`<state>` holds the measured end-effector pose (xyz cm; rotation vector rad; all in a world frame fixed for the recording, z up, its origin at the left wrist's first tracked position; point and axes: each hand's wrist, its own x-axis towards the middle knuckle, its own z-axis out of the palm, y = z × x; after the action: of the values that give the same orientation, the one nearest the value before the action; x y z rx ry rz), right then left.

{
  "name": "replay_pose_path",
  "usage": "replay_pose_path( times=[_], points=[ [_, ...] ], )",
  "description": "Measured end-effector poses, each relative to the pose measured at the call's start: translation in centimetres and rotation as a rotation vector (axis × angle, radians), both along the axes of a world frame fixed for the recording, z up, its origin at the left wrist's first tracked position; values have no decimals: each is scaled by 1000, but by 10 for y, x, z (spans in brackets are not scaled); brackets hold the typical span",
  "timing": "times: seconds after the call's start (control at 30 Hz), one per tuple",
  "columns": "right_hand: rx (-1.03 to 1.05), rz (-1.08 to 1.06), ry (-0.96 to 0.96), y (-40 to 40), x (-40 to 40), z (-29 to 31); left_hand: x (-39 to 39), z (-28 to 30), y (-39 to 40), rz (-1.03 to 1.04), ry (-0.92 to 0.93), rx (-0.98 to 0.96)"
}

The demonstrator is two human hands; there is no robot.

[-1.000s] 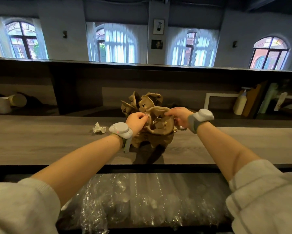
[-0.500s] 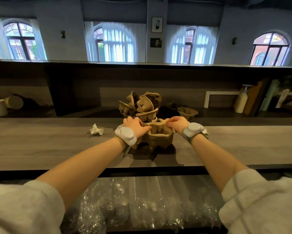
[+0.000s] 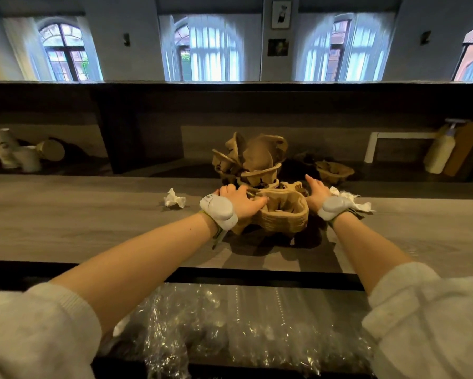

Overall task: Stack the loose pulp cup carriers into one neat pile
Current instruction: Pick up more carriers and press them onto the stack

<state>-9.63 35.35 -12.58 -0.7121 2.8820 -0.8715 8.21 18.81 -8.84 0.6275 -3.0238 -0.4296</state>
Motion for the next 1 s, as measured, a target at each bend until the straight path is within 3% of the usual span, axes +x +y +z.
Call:
replay_pose_path(
  times=[0.13, 0.23, 0.37, 0.57, 0.67, 0.77, 0.87, 1.0],
  points=[
    [36, 97, -78, -10, -13, 5, 1, -1, -1, -17, 6, 11],
    [204, 73, -34, -9, -15, 6, 0, 0, -2, -9, 14, 19],
    [135, 27, 0, -4, -20, 2, -1, 0, -5, -4, 29, 42],
    [-236, -101, -164, 17, -3, 8, 5, 5, -3, 54, 151, 228],
    [-494, -170, -272, 25, 8, 15, 11, 0, -4, 82, 333, 401],
    [-757, -231, -459, 33, 25, 33, 21, 0, 3, 72, 458, 429],
    [-1029, -133, -767, 37, 42, 55, 27, 5, 10, 13, 514, 466],
    [-1127, -25, -845, 30, 55, 76, 26, 20, 18, -36, 570, 609]
  ],
)
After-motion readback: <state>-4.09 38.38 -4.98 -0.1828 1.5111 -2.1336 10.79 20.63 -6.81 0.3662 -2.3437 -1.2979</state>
